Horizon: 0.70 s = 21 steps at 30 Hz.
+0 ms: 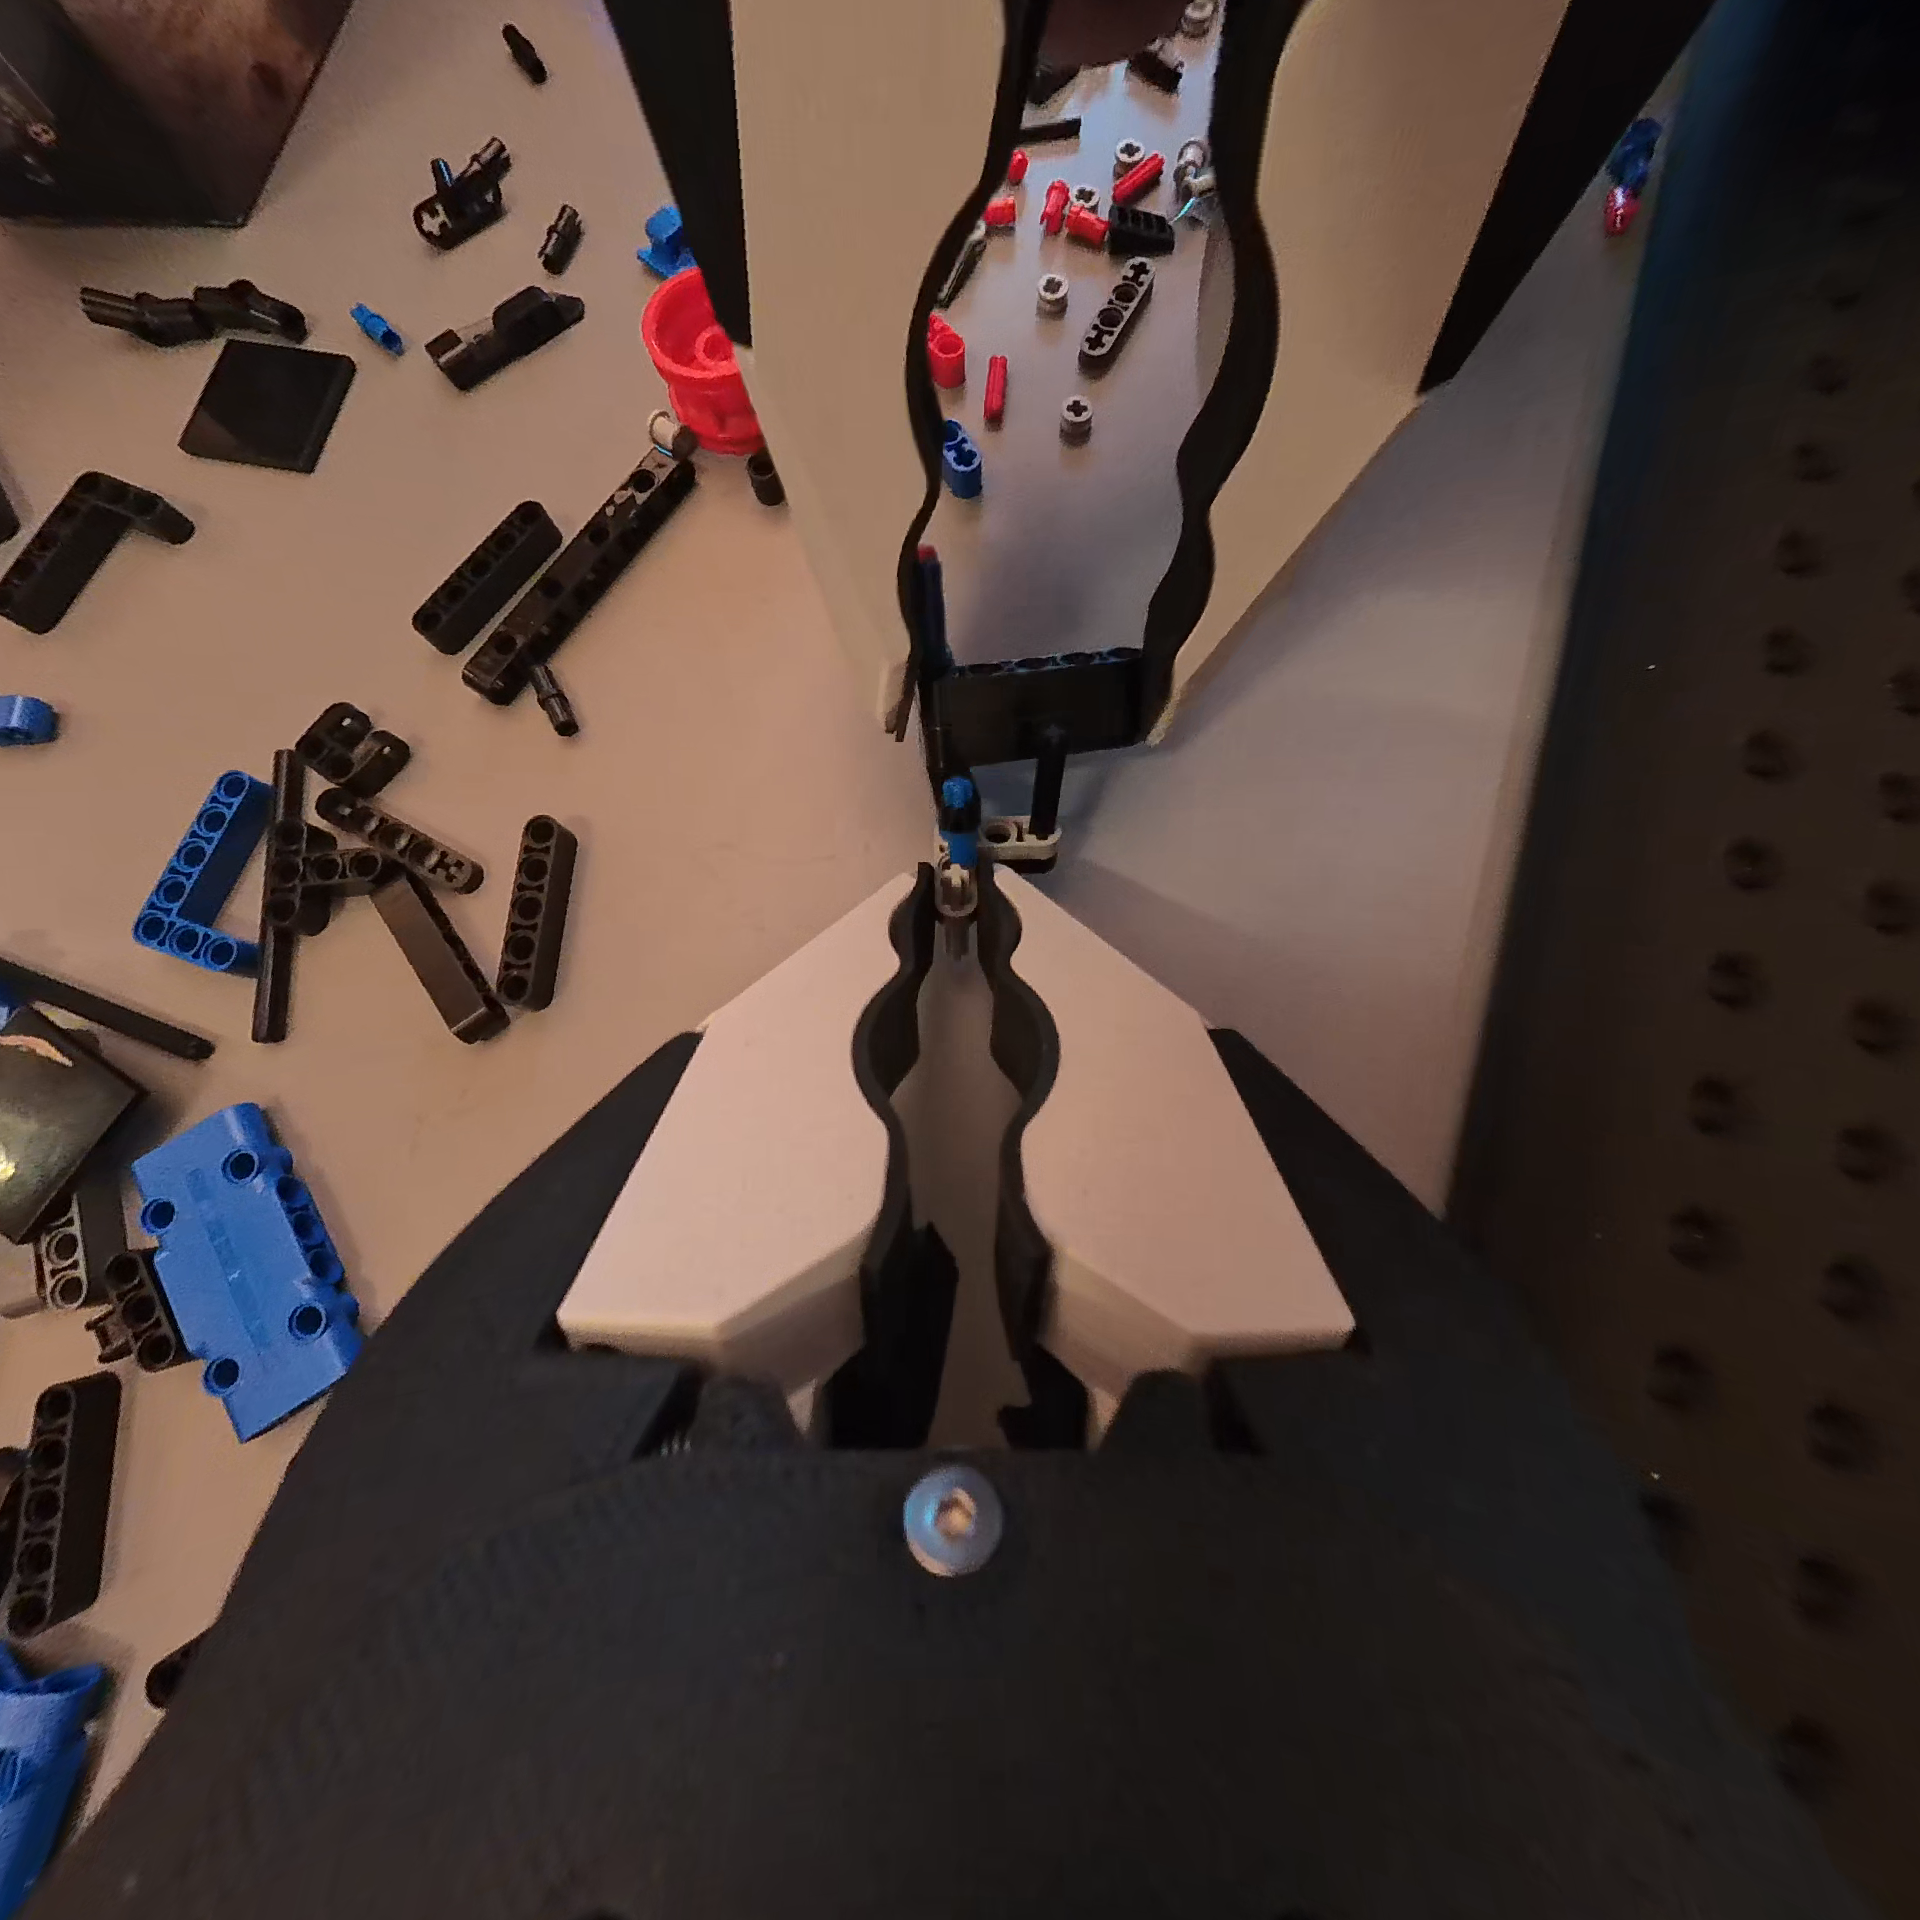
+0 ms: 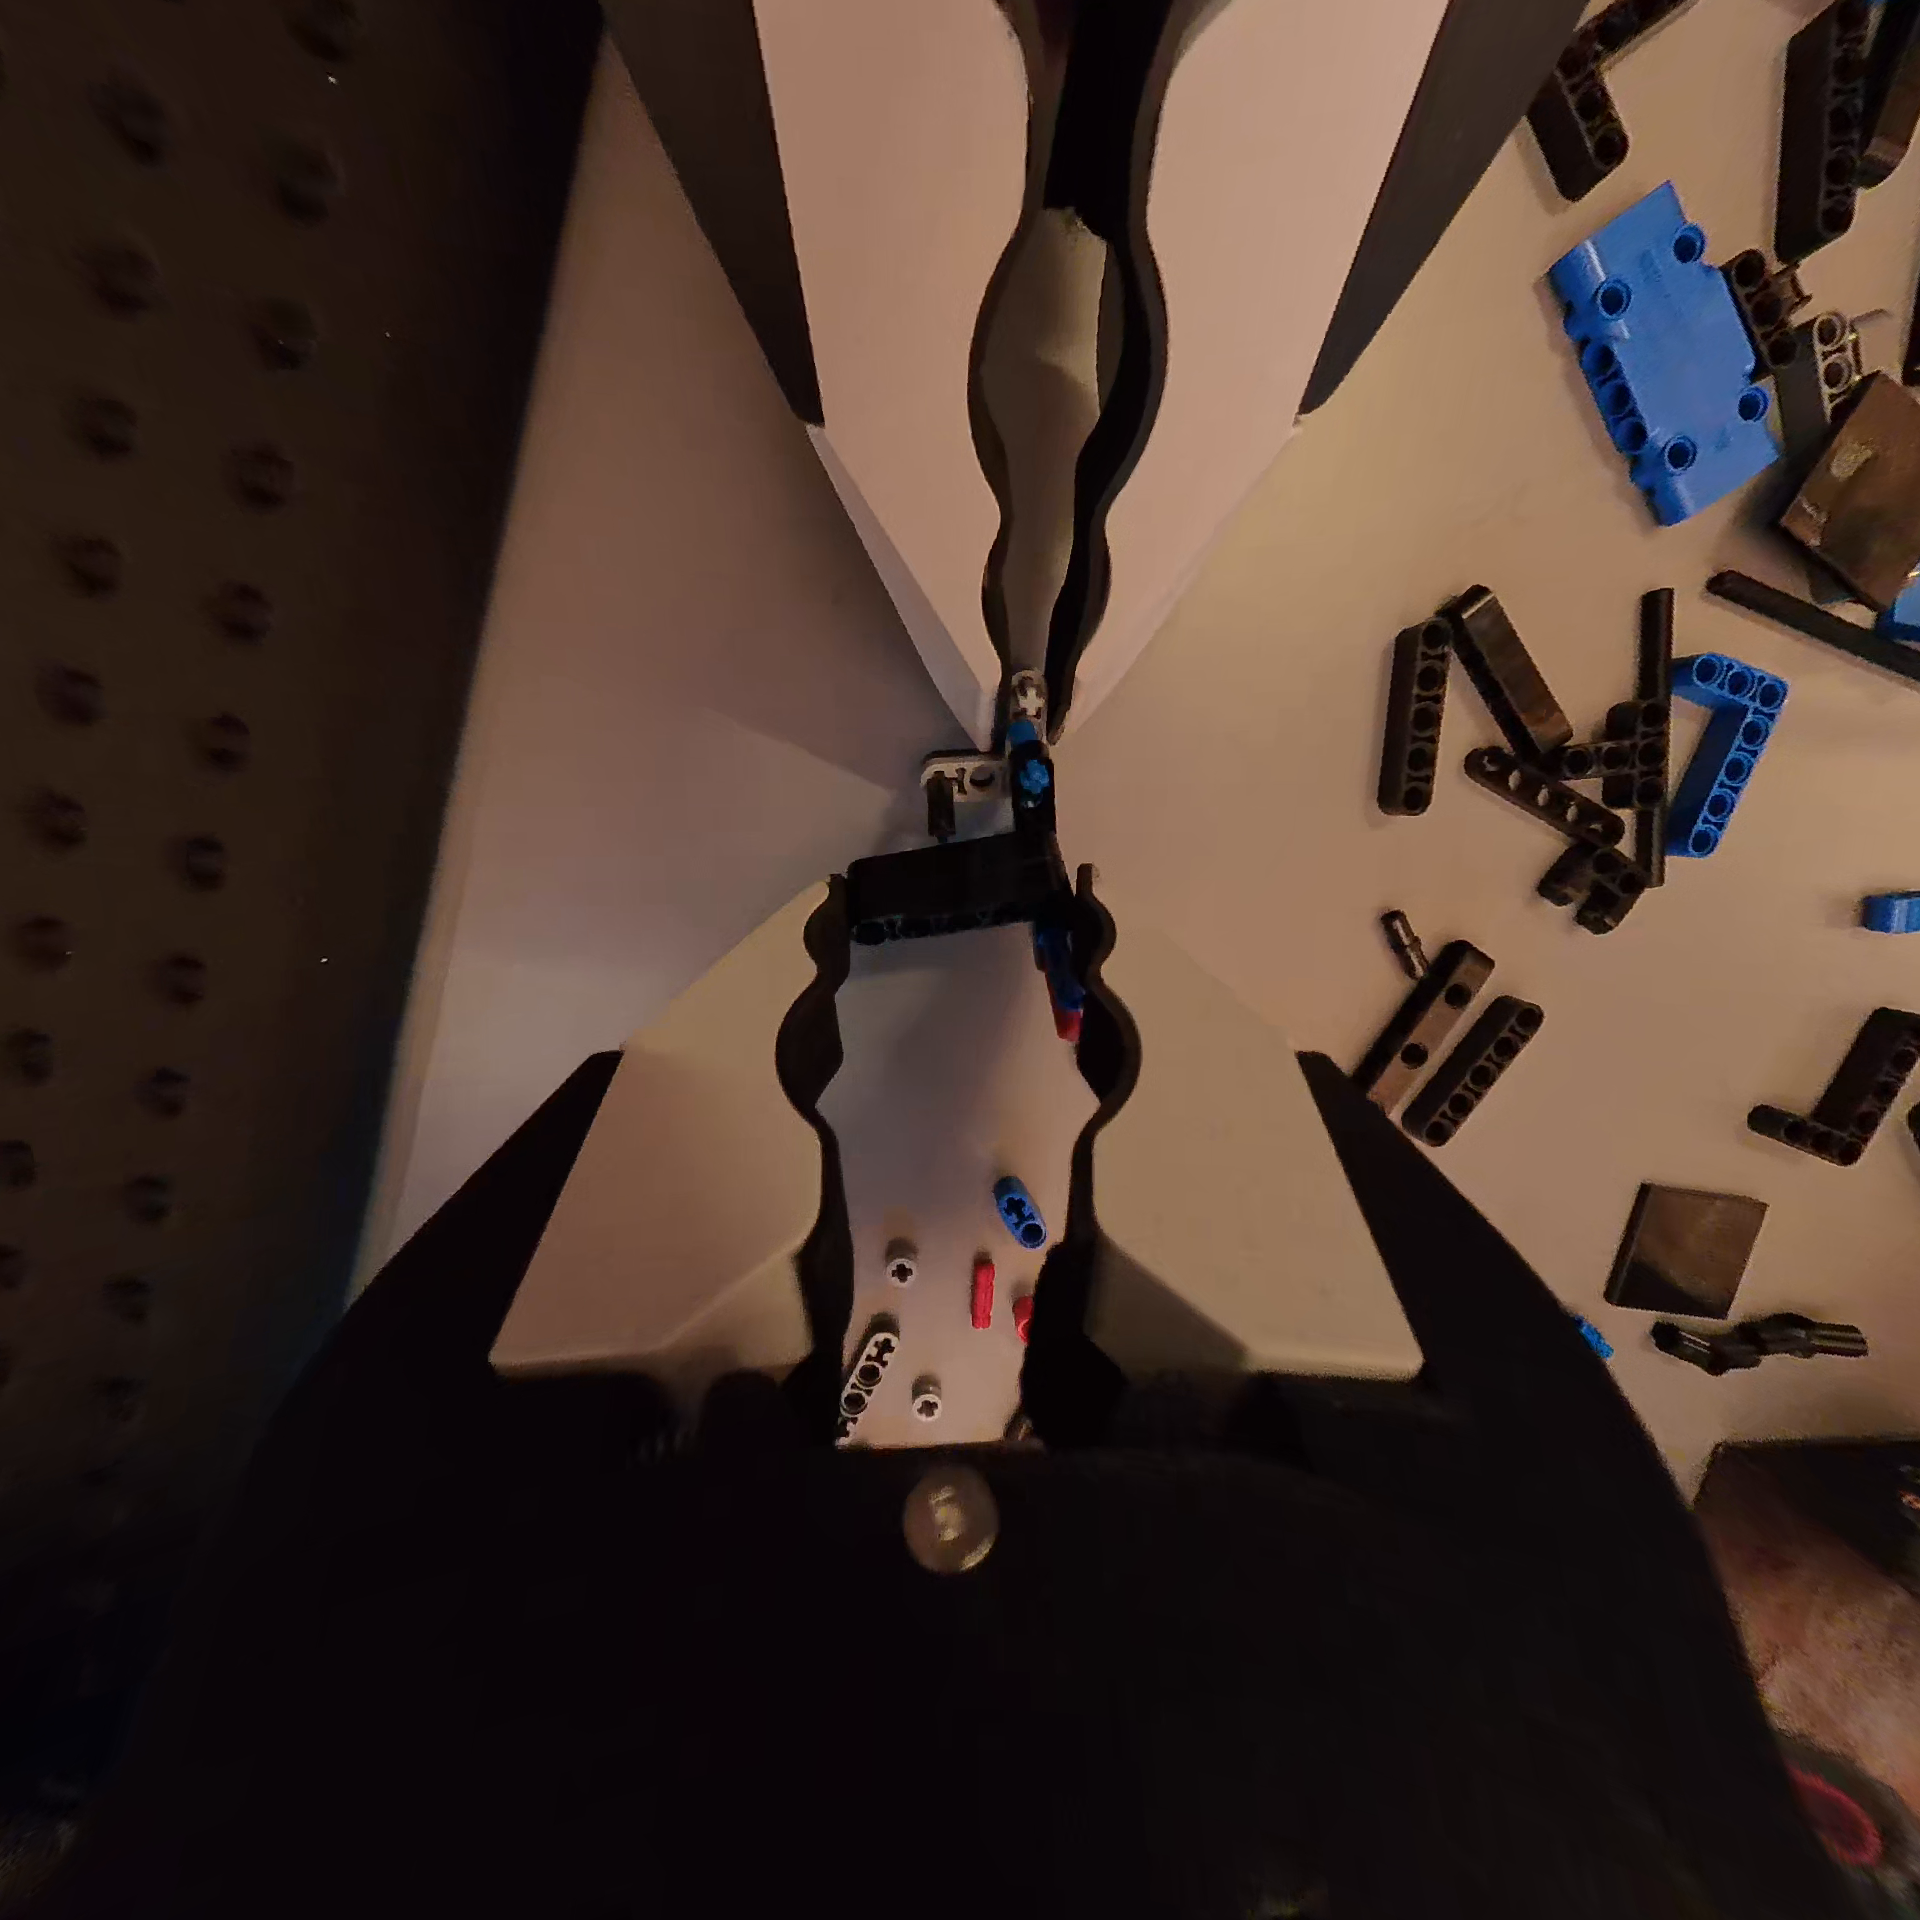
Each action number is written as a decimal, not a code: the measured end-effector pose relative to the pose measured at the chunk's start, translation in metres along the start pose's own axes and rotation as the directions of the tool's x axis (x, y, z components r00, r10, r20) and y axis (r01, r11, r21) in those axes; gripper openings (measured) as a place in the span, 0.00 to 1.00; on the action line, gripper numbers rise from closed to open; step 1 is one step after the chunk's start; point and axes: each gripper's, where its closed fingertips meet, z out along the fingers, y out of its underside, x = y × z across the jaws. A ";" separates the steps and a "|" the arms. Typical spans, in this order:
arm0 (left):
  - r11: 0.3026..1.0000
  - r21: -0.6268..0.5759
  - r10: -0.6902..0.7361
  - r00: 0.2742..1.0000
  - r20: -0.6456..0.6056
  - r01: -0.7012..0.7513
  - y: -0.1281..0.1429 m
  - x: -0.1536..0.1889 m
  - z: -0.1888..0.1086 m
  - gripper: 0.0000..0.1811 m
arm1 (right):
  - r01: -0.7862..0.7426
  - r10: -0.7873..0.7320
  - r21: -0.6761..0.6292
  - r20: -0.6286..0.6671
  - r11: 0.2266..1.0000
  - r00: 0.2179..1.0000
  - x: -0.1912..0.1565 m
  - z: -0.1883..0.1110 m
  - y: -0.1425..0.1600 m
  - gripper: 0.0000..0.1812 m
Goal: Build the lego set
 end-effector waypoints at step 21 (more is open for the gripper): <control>0.992 -0.054 0.113 0.993 0.023 -0.111 -0.002 -0.003 0.002 0.03 | -0.258 0.286 0.231 -0.098 0.938 0.953 0.008 -0.008 0.011 0.10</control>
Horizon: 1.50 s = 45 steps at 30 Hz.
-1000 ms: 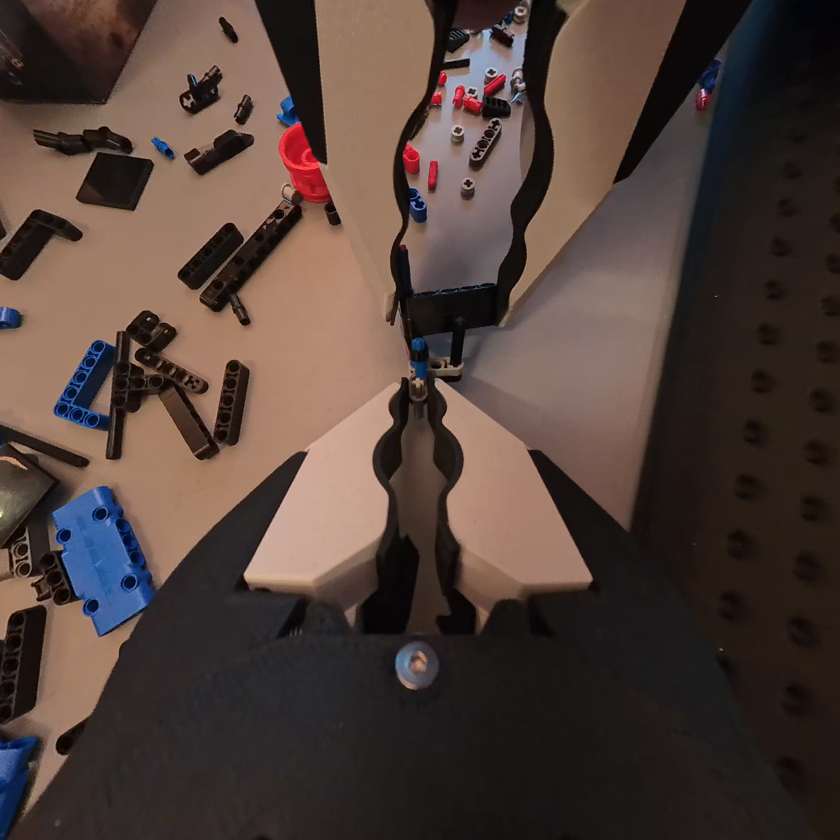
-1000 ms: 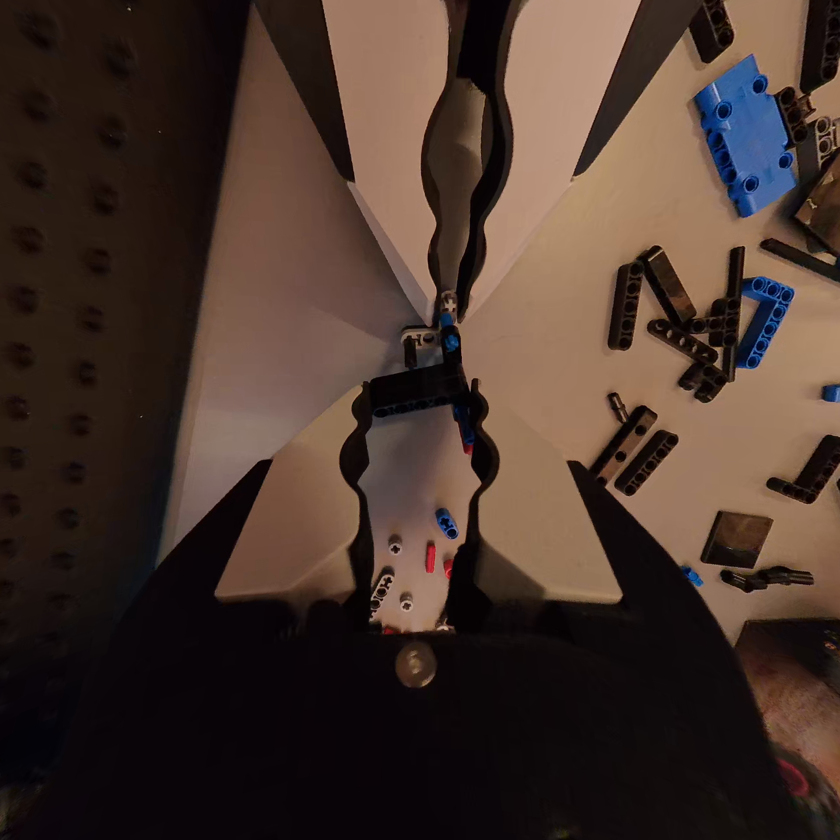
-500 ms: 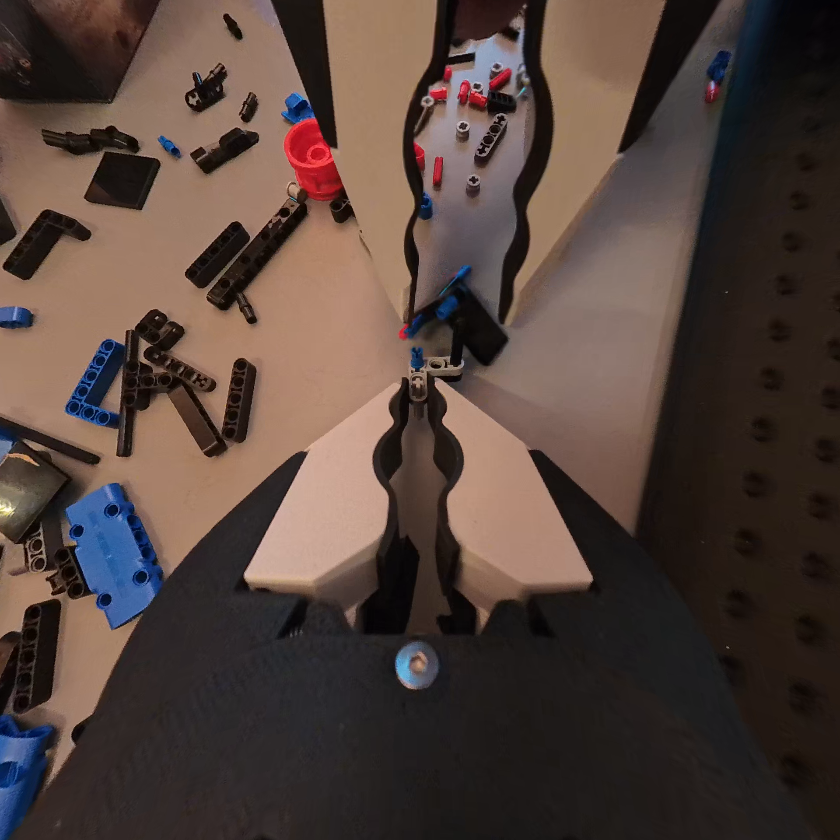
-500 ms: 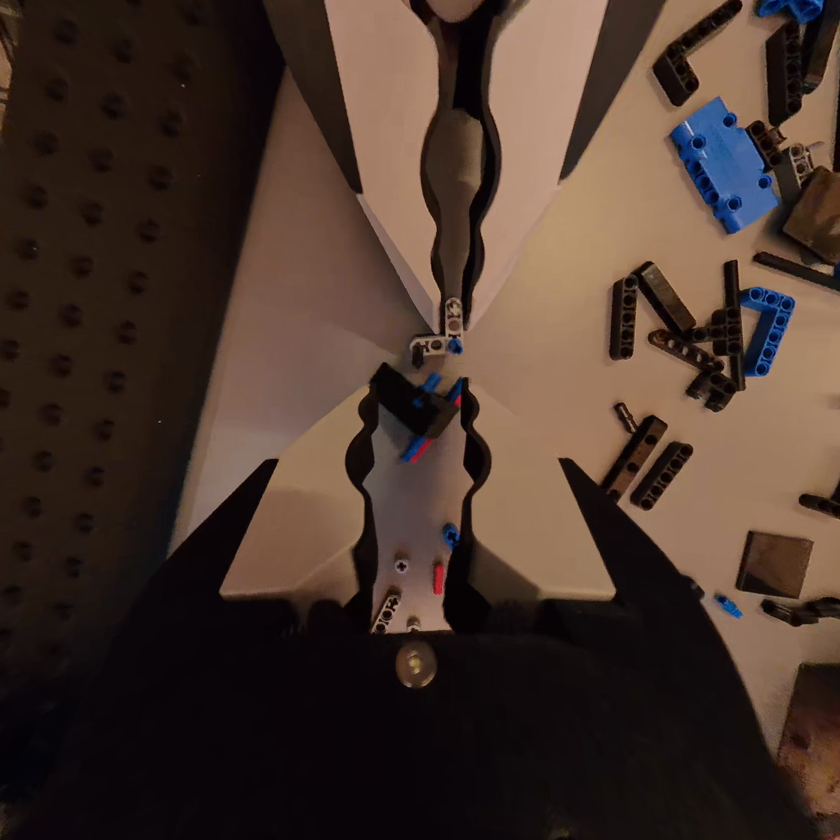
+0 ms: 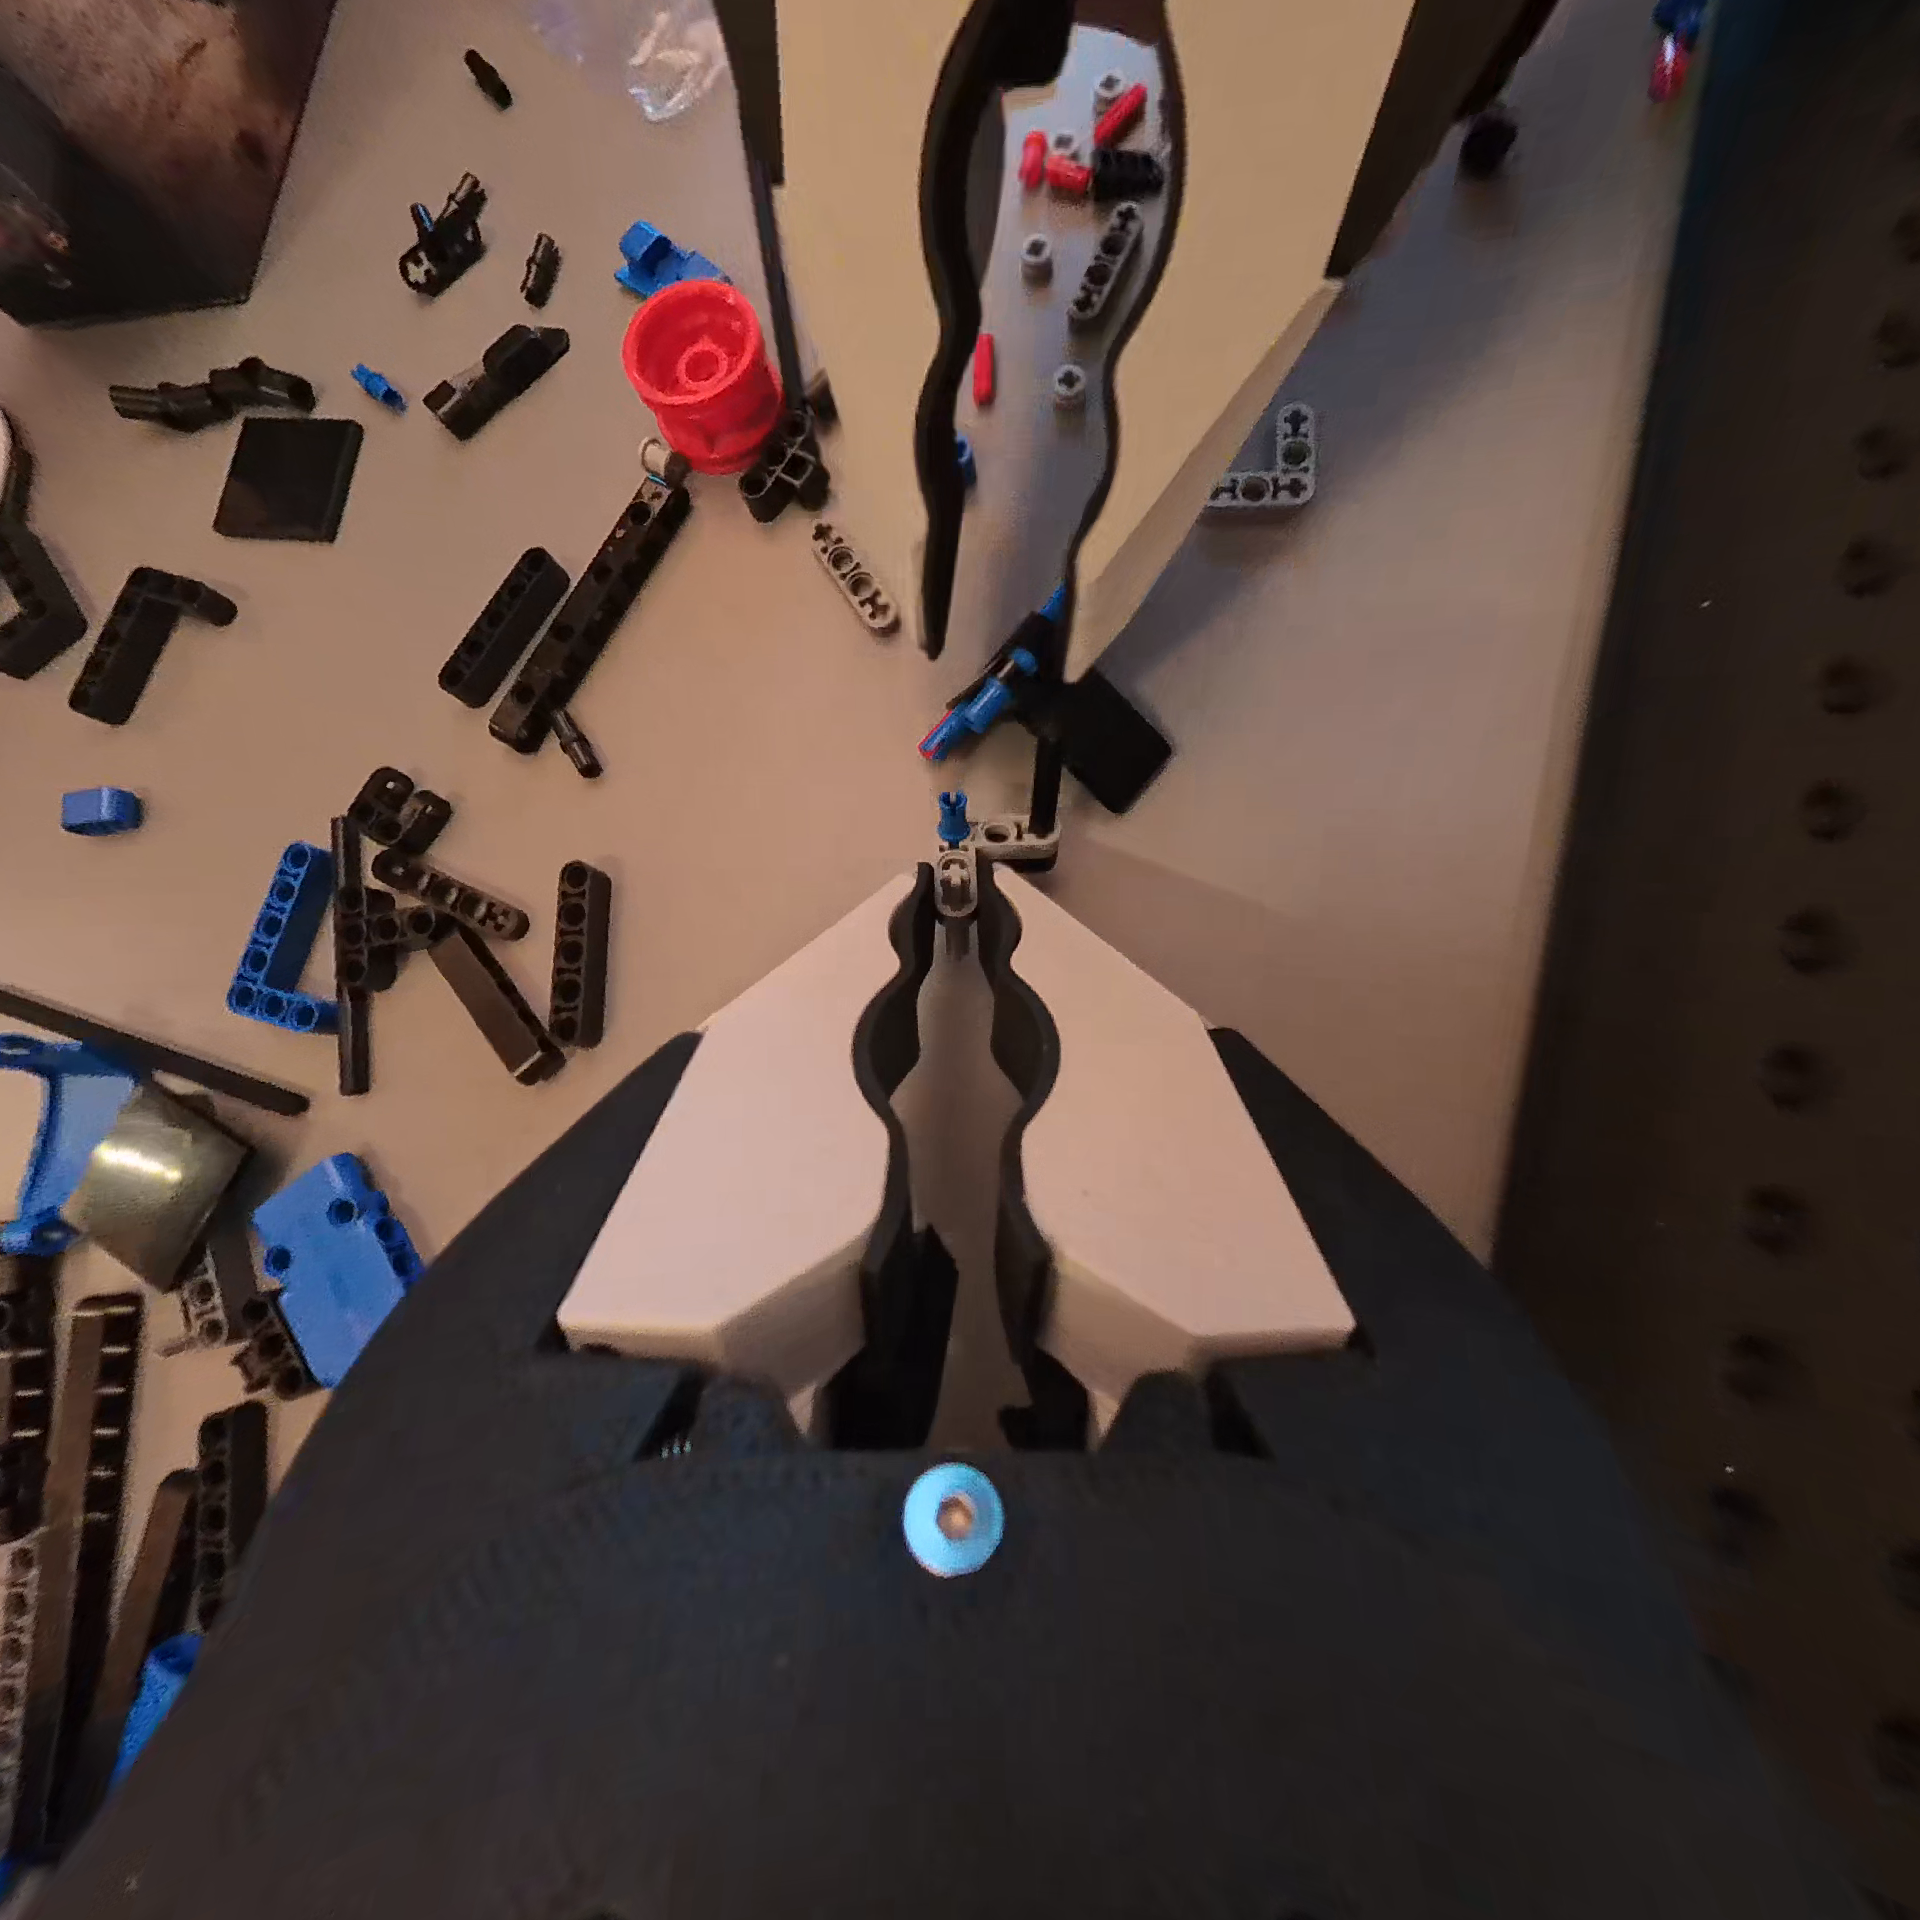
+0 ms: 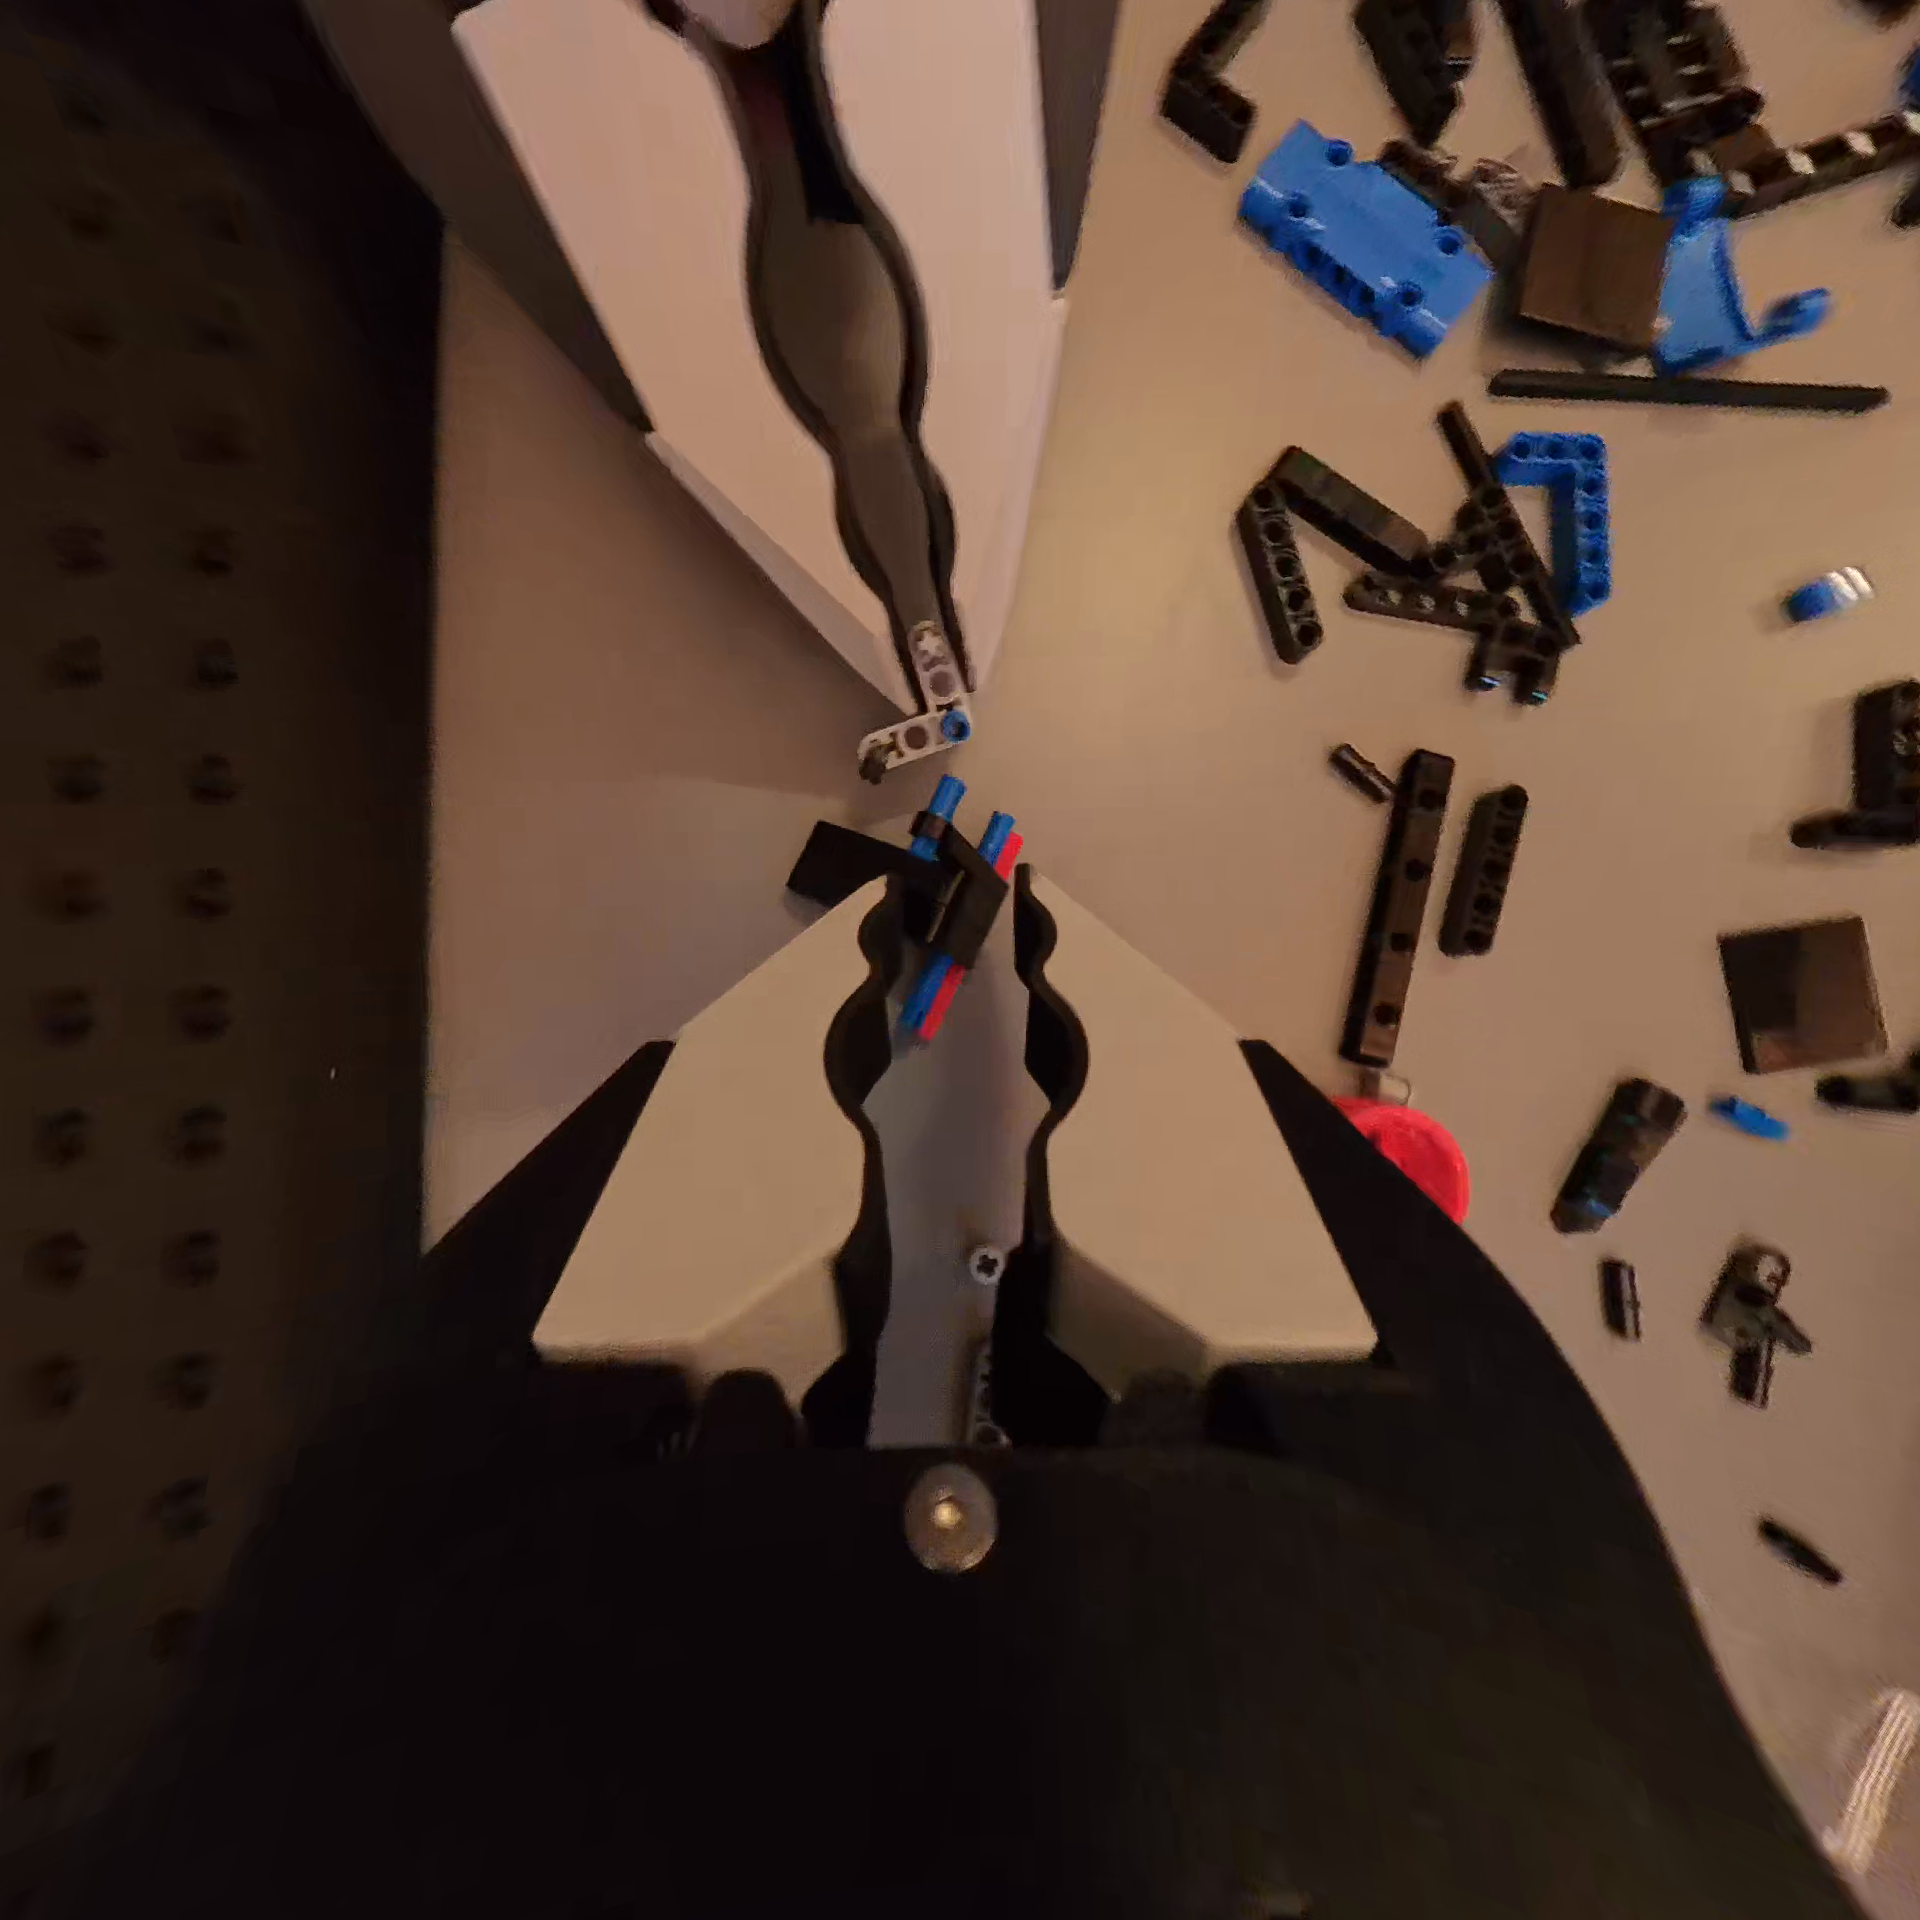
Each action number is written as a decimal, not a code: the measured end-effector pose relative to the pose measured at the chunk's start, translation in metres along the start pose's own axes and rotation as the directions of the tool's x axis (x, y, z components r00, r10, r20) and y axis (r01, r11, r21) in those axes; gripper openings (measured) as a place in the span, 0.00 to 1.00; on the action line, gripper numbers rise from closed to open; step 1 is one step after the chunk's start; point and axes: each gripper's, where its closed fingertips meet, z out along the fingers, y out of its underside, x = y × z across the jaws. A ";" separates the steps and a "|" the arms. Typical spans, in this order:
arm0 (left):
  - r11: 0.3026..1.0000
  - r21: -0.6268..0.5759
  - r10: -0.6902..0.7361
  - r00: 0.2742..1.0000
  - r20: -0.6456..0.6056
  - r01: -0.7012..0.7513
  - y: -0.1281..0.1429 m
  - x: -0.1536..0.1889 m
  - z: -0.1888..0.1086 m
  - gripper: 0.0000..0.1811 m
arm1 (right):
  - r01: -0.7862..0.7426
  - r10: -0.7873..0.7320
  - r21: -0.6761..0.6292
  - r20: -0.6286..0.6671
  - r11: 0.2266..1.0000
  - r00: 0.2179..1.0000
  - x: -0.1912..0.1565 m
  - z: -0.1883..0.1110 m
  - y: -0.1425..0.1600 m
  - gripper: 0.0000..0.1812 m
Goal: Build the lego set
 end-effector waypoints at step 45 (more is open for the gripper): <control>0.875 -0.244 0.445 0.893 0.066 -0.418 -0.003 -0.016 0.001 0.03 | 0.044 0.006 0.214 -0.226 0.976 0.974 0.006 0.010 -0.020 0.00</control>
